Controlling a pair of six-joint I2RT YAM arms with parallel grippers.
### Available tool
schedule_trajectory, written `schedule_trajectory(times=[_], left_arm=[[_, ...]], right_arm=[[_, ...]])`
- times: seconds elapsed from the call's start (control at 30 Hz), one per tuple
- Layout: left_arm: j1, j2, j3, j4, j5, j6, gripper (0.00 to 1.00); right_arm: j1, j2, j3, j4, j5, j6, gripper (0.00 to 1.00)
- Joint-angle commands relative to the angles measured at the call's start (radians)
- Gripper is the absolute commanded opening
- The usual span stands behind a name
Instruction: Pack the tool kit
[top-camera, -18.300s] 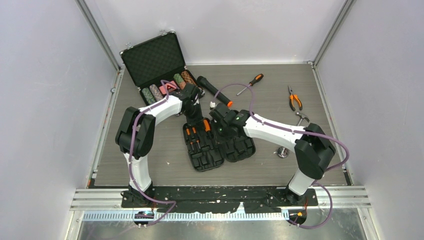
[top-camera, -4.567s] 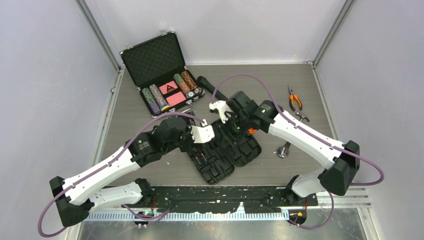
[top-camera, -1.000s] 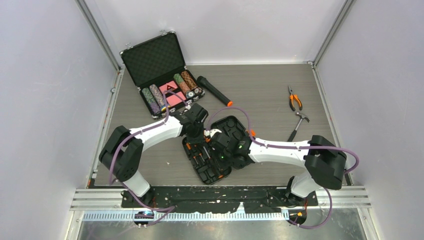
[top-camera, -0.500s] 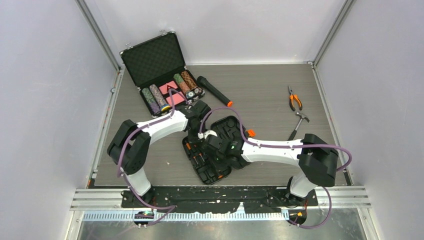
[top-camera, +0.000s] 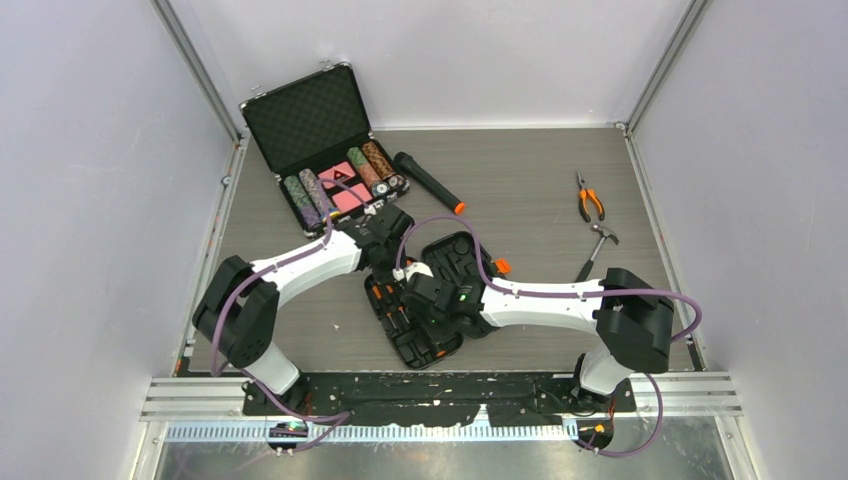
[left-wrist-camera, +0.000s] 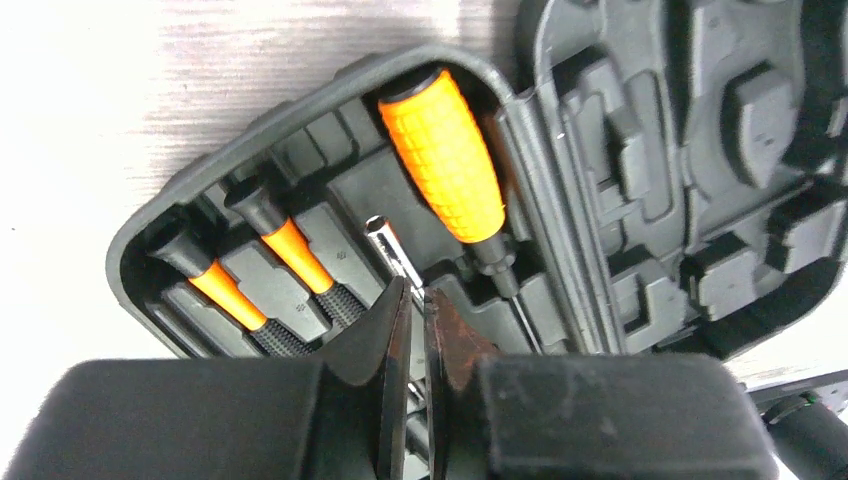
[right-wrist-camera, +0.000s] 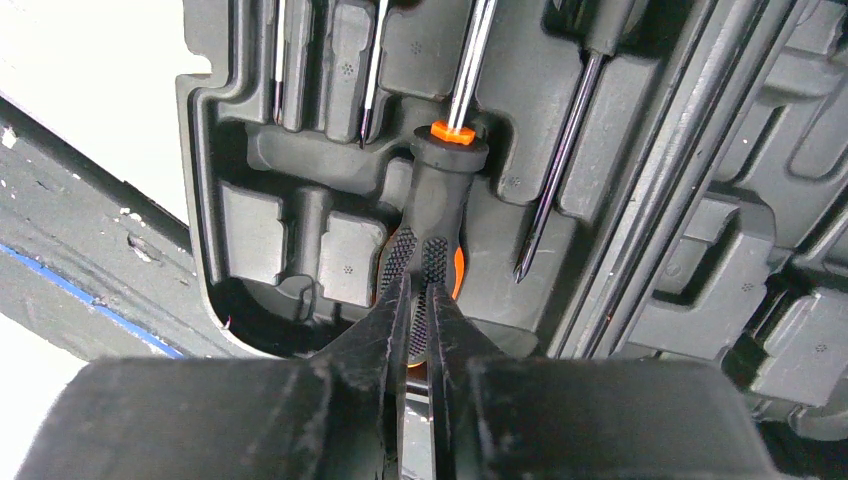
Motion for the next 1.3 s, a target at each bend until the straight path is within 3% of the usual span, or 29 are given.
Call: schedule_trajectory(times=[0.0, 0.2, 0.63, 0.87, 1.27], left_arm=[[0.007, -0.058, -0.002, 0.082, -0.054, -0.024, 0.13], [0.007, -0.043, -0.013, 0.08, -0.052, -0.036, 0.16], [0.007, 0.072, 0.032, 0.021, -0.045, -0.014, 0.1], [-0.004, 0.144, 0.075, -0.032, -0.038, 0.001, 0.0], [-0.056, 0.328, 0.207, -0.193, -0.024, 0.033, 0.0]], right_arm=[[0.016, 0.074, -0.045, -0.03, -0.008, -0.001, 0.13], [0.016, 0.069, -0.048, -0.027, -0.007, 0.002, 0.13], [0.016, 0.068, -0.047, -0.027, -0.013, -0.001, 0.12], [0.016, 0.073, -0.042, -0.032, -0.03, -0.003, 0.06], [0.015, 0.096, -0.011, -0.05, -0.073, -0.013, 0.05]])
